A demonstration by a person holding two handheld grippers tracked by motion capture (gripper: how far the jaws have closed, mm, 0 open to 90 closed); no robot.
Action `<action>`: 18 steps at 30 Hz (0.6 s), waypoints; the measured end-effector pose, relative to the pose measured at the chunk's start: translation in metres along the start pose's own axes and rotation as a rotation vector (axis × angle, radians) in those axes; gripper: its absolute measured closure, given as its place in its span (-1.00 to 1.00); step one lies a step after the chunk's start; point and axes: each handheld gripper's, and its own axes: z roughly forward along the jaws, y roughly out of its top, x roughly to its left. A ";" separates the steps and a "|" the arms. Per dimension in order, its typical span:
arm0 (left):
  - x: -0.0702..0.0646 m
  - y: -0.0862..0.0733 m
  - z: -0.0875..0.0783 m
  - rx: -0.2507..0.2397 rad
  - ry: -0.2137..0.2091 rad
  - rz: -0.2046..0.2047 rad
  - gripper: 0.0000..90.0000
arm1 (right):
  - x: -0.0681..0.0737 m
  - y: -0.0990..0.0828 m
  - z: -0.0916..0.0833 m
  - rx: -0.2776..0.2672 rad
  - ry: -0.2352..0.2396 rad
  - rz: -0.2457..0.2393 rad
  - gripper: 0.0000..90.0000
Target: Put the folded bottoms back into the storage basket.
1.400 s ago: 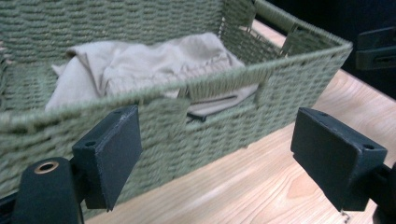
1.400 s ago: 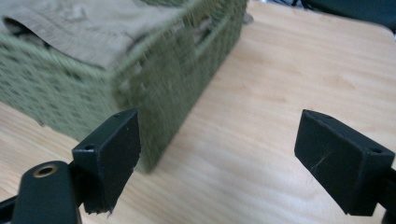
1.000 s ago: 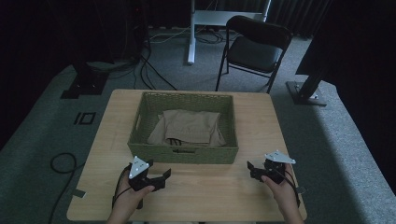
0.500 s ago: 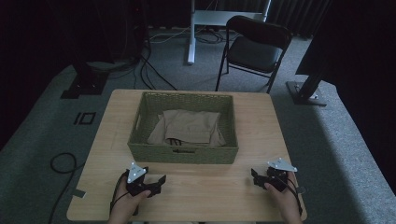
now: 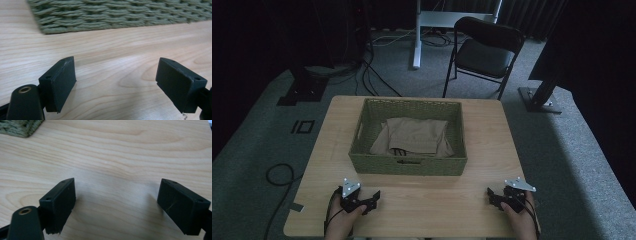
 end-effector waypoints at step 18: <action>0.012 -0.007 -0.010 0.061 0.165 0.049 -0.62 | -0.006 -0.001 -0.001 0.008 -0.035 0.054 -0.71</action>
